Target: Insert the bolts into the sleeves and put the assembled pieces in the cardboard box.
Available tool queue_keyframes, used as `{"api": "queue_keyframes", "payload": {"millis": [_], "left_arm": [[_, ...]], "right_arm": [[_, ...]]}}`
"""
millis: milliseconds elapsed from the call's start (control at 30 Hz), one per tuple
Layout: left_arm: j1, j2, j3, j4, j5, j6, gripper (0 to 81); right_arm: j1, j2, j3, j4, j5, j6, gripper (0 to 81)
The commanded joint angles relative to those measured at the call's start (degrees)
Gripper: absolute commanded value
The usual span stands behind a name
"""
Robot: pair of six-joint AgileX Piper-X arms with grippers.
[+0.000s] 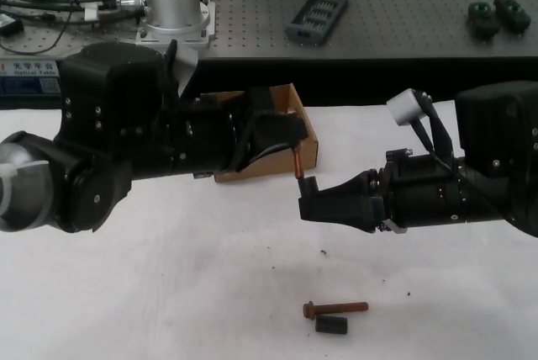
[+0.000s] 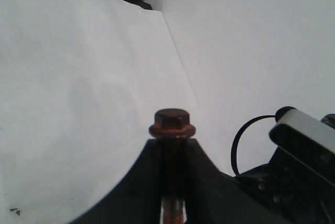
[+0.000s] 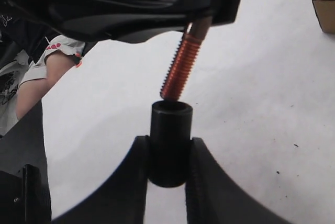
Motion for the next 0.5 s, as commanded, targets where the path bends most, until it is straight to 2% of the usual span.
{"api": "queue_keyframes", "payload": {"millis": [0,467], "left_arm": [[-0.3,-0.1,-0.5,-0.5,2.2,0.0,0.6],[-0.3,-0.1,-0.5,-0.5,6.4,0.9,0.6]], "right_arm": [[-0.1,-1.0,-0.3,-1.5,-1.3,0.0,3.4],[-0.1,-1.0,-0.3,-1.5,-1.3,0.0,3.4]]}}
